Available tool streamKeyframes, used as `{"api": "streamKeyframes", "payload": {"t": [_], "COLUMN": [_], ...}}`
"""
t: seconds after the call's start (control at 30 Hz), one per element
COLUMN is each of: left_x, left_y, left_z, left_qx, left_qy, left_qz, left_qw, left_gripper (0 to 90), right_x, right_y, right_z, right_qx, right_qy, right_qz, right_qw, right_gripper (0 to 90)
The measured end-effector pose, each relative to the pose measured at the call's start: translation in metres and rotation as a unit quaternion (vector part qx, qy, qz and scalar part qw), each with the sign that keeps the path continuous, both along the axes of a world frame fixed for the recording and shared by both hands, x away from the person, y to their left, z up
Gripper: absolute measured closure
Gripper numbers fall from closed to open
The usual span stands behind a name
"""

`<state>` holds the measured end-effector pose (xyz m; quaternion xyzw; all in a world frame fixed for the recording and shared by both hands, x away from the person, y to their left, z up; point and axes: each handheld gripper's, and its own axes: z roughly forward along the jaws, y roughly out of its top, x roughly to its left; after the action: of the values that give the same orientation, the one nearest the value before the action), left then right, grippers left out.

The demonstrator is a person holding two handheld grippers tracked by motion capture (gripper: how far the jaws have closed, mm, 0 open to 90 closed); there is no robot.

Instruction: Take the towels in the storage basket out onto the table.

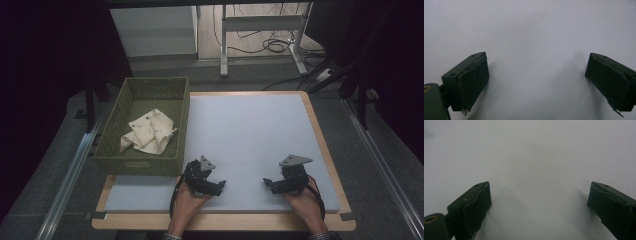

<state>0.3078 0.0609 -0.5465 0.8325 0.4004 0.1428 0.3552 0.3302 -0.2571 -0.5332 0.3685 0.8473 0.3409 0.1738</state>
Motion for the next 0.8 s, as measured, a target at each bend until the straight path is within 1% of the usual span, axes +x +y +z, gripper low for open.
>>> {"api": "streamKeyframes", "payload": {"t": [0.17, 0.2, 0.57, 0.8], "left_x": [0.0006, 0.0011, 0.0012, 0.0028], "left_y": [0.0000, -0.0001, -0.0007, -0.0014], "left_z": [-0.0002, -0.0003, -0.0003, 0.0003], "left_qx": [0.003, 0.003, 0.007, 0.010], "left_qy": [0.001, 0.003, 0.003, 0.009], "left_qz": [0.003, 0.008, 0.009, 0.008], "left_qw": [1.0000, 1.0000, 0.9999, 0.9999], "left_gripper": [3.3, 1.4, 0.9, 0.2], "right_x": [0.0000, 0.0000, -0.0001, -0.0001], "right_y": [-0.0001, -0.0001, -0.0002, -0.0001], "right_z": [-0.0001, -0.0001, -0.0001, -0.0001], "right_qx": [0.000, 0.000, 0.001, 0.001], "right_qy": [0.000, 0.000, 0.000, 0.000], "right_qz": [0.000, 0.000, 0.000, 0.000], "right_qw": [1.0000, 1.0000, 1.0000, 1.0000], "right_gripper": [5.1, 5.1, 5.1, 5.1]}}
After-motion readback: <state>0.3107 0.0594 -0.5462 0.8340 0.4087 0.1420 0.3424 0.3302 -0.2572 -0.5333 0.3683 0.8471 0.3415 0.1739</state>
